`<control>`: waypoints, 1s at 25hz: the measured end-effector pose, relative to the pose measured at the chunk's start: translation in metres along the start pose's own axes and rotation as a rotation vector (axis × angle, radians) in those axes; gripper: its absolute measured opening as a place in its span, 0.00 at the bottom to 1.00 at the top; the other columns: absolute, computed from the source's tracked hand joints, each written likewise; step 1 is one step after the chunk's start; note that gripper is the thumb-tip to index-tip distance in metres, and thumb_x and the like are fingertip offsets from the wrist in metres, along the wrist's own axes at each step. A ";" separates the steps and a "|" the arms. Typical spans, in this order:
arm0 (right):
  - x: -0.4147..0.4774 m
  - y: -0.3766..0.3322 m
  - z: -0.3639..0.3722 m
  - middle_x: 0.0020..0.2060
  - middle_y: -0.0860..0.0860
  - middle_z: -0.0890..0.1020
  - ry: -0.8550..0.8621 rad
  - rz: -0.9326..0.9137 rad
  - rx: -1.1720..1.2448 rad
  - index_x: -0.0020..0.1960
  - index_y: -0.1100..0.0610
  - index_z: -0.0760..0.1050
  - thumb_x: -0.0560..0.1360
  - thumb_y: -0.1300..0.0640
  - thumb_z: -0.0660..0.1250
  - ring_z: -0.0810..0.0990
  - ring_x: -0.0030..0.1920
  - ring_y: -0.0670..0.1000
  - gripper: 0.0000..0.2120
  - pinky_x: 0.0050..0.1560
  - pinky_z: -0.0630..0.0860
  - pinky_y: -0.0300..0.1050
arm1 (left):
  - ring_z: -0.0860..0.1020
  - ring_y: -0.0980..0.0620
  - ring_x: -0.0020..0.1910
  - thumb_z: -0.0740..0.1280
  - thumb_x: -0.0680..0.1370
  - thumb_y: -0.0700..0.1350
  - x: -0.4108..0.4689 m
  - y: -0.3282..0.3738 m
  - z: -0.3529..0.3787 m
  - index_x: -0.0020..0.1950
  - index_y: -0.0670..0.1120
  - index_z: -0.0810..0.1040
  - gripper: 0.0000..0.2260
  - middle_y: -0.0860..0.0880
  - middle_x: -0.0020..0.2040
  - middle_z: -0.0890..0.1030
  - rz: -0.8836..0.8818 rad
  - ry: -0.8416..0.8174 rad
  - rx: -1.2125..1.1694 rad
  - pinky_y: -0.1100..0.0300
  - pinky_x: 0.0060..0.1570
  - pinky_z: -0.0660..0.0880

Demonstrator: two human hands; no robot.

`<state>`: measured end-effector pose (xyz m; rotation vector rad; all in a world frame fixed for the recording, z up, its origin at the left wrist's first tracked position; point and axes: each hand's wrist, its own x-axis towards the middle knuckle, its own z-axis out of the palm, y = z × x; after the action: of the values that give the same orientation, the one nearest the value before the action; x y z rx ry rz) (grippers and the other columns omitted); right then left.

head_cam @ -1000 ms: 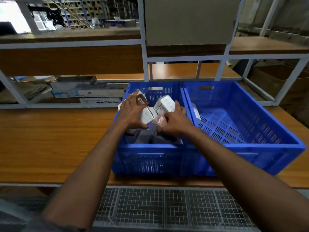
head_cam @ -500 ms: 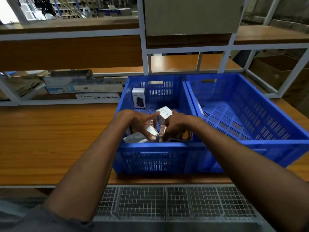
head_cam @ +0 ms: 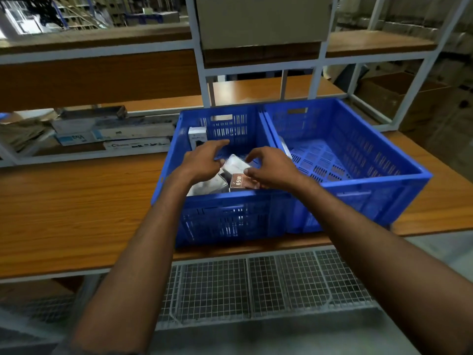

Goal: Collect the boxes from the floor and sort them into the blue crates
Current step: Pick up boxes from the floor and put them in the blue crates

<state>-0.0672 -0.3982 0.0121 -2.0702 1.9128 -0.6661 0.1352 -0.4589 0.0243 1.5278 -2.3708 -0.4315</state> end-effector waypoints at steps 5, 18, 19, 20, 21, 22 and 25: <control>-0.072 0.001 -0.013 0.66 0.47 0.79 0.250 -0.039 0.062 0.69 0.49 0.77 0.75 0.52 0.73 0.73 0.68 0.52 0.23 0.63 0.74 0.50 | 0.67 0.48 0.77 0.70 0.81 0.51 -0.067 0.042 0.013 0.80 0.55 0.66 0.28 0.52 0.79 0.67 0.059 0.208 -0.048 0.40 0.73 0.66; -0.387 0.073 -0.071 0.74 0.53 0.70 0.448 0.063 -0.110 0.71 0.50 0.74 0.71 0.51 0.75 0.66 0.73 0.57 0.30 0.69 0.71 0.59 | 0.68 0.49 0.76 0.71 0.78 0.52 -0.311 0.247 0.123 0.79 0.53 0.66 0.30 0.51 0.77 0.68 0.253 0.399 0.040 0.46 0.70 0.68; -0.411 0.077 -0.076 0.74 0.52 0.70 0.454 0.092 -0.120 0.72 0.50 0.73 0.71 0.51 0.75 0.66 0.74 0.56 0.30 0.69 0.71 0.58 | 0.68 0.49 0.76 0.71 0.78 0.52 -0.324 0.262 0.132 0.79 0.53 0.66 0.31 0.51 0.77 0.68 0.276 0.383 0.025 0.46 0.71 0.68; -0.435 0.081 -0.082 0.75 0.51 0.69 0.469 0.119 -0.135 0.72 0.49 0.72 0.72 0.51 0.75 0.65 0.74 0.55 0.30 0.68 0.71 0.58 | 0.68 0.49 0.76 0.71 0.78 0.52 -0.335 0.278 0.139 0.79 0.53 0.66 0.31 0.51 0.77 0.68 0.299 0.375 0.010 0.46 0.71 0.68; -0.457 0.083 -0.087 0.74 0.51 0.69 0.488 0.143 -0.150 0.72 0.49 0.72 0.72 0.51 0.75 0.65 0.74 0.55 0.30 0.67 0.71 0.58 | 0.68 0.49 0.76 0.71 0.78 0.51 -0.345 0.292 0.145 0.80 0.53 0.66 0.31 0.50 0.78 0.68 0.321 0.371 -0.003 0.46 0.71 0.68; -0.482 0.084 -0.092 0.74 0.51 0.69 0.514 0.170 -0.166 0.72 0.48 0.71 0.72 0.51 0.75 0.66 0.73 0.55 0.30 0.67 0.72 0.58 | 0.68 0.48 0.76 0.71 0.78 0.51 -0.358 0.308 0.153 0.80 0.52 0.66 0.31 0.50 0.78 0.68 0.353 0.368 -0.016 0.46 0.72 0.68; -0.557 0.089 -0.103 0.74 0.51 0.70 0.563 0.281 -0.196 0.71 0.49 0.72 0.72 0.51 0.74 0.67 0.73 0.56 0.29 0.69 0.71 0.57 | 0.67 0.48 0.76 0.71 0.78 0.51 -0.396 0.350 0.171 0.79 0.53 0.66 0.31 0.49 0.78 0.68 0.451 0.339 -0.060 0.46 0.73 0.67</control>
<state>-0.2148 0.1545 -0.0315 -1.7807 2.6041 -1.1172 -0.0655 0.0570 -0.0234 0.9087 -2.3053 -0.1242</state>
